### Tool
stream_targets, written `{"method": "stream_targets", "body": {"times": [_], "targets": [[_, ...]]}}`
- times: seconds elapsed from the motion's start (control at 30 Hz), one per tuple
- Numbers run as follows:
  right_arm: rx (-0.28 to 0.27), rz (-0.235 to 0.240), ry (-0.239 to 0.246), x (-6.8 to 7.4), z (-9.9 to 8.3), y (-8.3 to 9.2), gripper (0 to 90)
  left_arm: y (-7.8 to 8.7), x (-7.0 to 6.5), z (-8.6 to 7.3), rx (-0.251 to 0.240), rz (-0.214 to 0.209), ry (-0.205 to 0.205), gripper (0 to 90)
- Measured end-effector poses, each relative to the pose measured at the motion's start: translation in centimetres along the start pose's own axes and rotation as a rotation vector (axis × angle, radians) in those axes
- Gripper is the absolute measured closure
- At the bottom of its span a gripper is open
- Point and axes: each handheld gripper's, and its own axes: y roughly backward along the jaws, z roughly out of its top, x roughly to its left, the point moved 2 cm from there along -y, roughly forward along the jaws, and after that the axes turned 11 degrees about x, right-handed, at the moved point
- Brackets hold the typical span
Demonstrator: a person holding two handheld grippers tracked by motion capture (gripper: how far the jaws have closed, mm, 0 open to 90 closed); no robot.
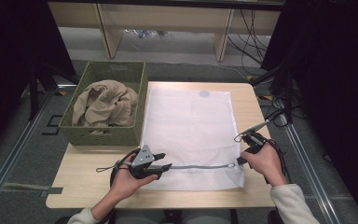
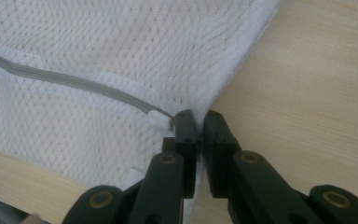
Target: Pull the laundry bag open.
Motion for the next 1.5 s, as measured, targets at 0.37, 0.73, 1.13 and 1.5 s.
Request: {"method": "stream_targets", "body": {"times": [0.37,0.73,1.13,1.5], "targets": [[-0.025,0.006,0.022,0.2,0.0,0.4,86.1,-1.6,-0.6,2.3,-0.005,-0.018,-0.059,51.8],[-0.043,0.007,0.03,0.8,0.0,0.9,86.1,-3.0,-1.2,3.8,0.0,-0.038,-0.096,54.1],[-0.047,0.013,0.015,1.3,0.0,1.2,86.2,-4.7,-2.2,5.8,0.018,-0.06,-0.15,59.0],[-0.069,0.022,0.031,1.4,-0.1,1.5,86.2,-7.1,-4.1,7.7,0.002,-0.114,-0.186,63.3]]}}
